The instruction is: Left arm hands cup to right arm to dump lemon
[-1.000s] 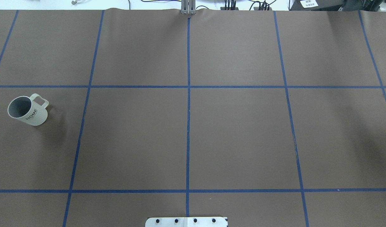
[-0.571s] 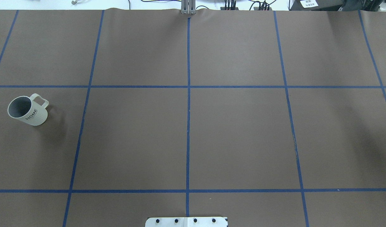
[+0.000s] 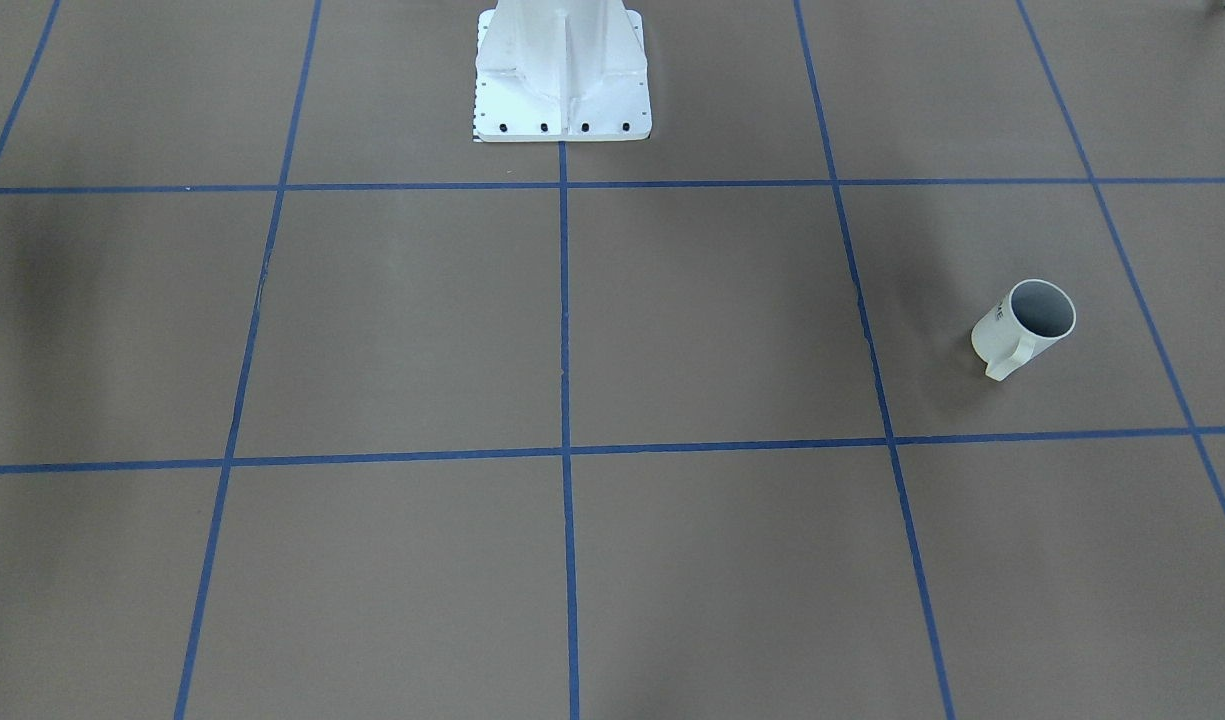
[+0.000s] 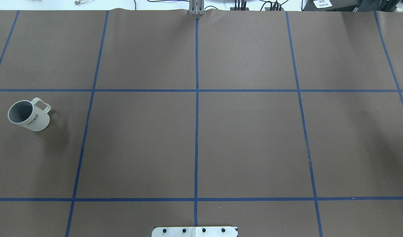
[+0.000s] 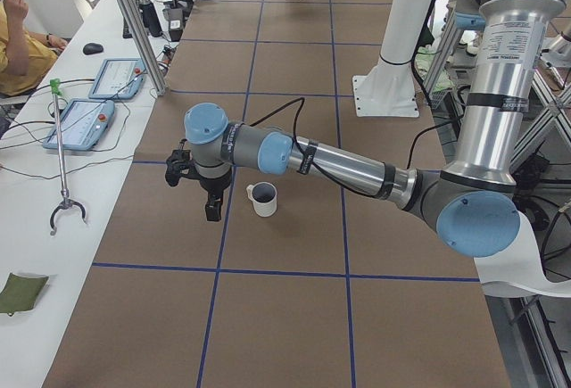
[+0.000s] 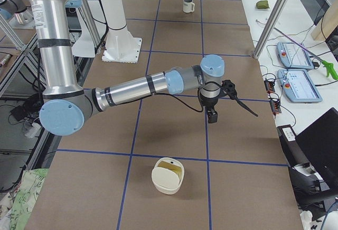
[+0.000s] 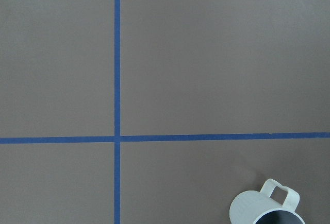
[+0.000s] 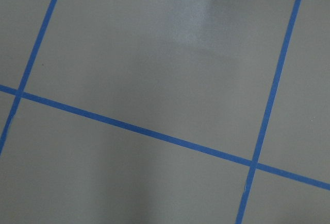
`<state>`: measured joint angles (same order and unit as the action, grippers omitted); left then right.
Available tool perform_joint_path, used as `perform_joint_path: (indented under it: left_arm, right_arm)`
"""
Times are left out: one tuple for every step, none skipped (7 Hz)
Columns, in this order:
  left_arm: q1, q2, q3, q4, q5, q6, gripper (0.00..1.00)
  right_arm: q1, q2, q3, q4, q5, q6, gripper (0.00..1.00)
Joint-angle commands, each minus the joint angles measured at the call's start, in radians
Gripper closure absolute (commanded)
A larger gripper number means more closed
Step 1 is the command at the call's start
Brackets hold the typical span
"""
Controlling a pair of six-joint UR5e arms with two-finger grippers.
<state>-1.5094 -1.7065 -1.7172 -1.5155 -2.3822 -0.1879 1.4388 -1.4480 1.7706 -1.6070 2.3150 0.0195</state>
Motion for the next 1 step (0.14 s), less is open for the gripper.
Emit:
perform_joint_path:
  left_arm:
    - [0.000,-0.004,-0.002,0.000,0.000,-0.001,0.00]
  right_arm:
    - [0.002,0.012,0.001,0.066,0.029,0.119,0.00]
